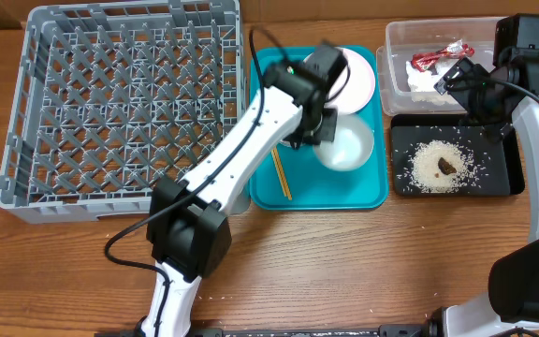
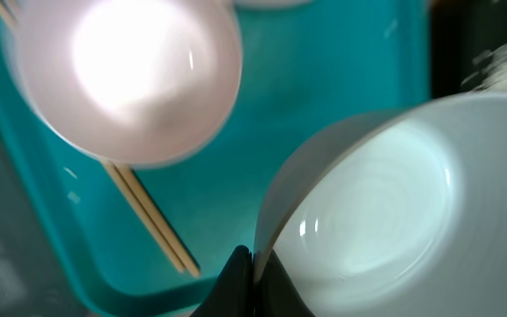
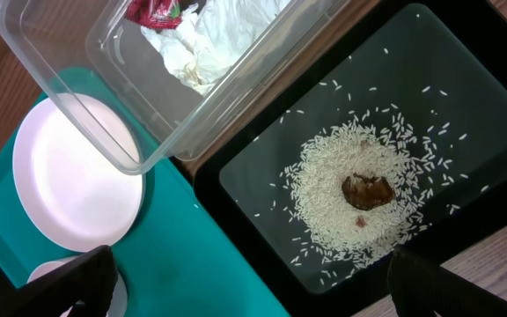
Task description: Sort waste into correct bins and load items into the dishwasher
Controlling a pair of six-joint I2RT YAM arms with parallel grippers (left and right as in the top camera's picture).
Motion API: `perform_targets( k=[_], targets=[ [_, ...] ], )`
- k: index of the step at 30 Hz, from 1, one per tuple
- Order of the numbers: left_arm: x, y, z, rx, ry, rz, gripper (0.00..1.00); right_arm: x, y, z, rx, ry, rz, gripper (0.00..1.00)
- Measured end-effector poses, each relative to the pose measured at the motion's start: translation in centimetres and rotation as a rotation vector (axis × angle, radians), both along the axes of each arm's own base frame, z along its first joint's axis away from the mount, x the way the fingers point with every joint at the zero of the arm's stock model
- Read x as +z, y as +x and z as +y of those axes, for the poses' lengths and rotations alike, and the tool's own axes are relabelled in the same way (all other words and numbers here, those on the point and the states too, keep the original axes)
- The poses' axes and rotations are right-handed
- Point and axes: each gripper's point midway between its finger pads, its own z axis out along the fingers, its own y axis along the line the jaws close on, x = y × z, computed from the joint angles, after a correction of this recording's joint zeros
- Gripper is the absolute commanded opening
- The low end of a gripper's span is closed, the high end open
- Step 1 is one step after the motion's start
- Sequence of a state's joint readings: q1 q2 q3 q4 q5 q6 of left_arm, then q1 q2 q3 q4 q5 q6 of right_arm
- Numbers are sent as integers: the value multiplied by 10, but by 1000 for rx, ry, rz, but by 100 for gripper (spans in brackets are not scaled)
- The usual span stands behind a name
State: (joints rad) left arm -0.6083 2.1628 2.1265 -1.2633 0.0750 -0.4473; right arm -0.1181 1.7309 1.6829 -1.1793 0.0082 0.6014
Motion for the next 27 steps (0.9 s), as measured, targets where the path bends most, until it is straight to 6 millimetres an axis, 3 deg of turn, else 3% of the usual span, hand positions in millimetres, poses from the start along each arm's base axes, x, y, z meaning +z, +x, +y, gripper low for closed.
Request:
perform_targets(
  k=[2,5,9,14,17,19,21,27],
  targets=[
    [38,21,10,-6,22,-123,4,0,0,0,0,0,0,100],
    [88,62,52,75,128,-333,4,0,0,0,0,0,0,100],
    [137,118,145,322,354,-589,4,0,0,0,0,0,0,100],
    [175,159,253,580,553,-766,4,0,0,0,0,0,0,100],
    [181,173,301,687,657,-817,4,0,0,0,0,0,0,100],
    [173,182,317,718,714,-823,4,0,0,0,0,0,0,100],
    [159,200,322,731,749,-846,4,0,0,0,0,0,-1,100],
    [108,238,310,662,829,-853,4,0,0,0,0,0,0,100]
  ],
)
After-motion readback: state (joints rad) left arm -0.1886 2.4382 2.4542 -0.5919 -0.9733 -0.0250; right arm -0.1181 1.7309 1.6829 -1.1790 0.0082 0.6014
